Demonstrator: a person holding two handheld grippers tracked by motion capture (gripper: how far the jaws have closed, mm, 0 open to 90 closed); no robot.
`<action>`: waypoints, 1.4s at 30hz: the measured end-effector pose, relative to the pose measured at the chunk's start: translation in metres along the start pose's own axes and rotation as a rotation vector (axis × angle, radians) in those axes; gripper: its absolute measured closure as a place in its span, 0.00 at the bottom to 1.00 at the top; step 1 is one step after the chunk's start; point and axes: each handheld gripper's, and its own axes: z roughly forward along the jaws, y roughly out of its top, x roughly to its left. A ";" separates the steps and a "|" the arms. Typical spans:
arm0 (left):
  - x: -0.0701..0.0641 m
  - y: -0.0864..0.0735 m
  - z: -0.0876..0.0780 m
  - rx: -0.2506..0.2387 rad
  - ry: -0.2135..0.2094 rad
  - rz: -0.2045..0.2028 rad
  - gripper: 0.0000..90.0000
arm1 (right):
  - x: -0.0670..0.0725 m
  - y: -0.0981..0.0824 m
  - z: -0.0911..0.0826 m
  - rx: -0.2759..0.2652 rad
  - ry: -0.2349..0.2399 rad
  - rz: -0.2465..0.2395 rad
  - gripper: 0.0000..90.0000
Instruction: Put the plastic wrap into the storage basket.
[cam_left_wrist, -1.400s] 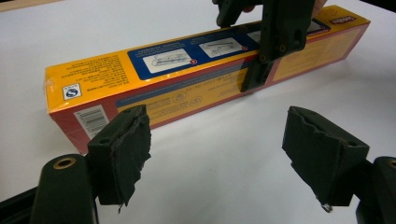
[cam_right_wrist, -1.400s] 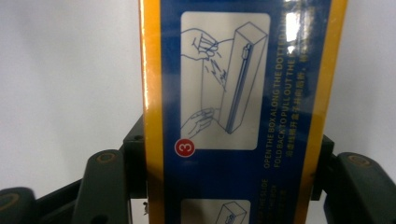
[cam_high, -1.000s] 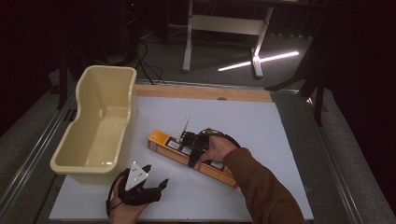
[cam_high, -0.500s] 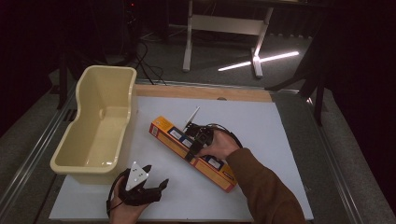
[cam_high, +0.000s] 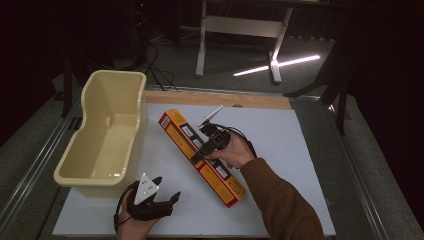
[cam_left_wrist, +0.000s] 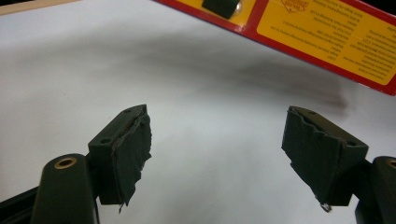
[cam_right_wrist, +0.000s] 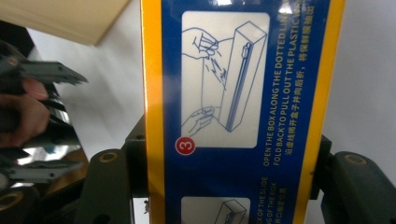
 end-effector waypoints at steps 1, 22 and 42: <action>0.000 0.000 0.000 0.000 0.000 0.001 0.26 | 0.000 0.000 -0.001 -0.008 0.011 0.008 0.45; -0.001 0.000 0.000 -0.005 0.003 0.001 0.26 | -0.006 0.008 -0.024 -0.181 0.153 0.153 0.45; -0.001 0.000 -0.001 -0.014 0.003 0.004 0.26 | 0.023 0.031 -0.051 -0.291 0.173 0.187 0.45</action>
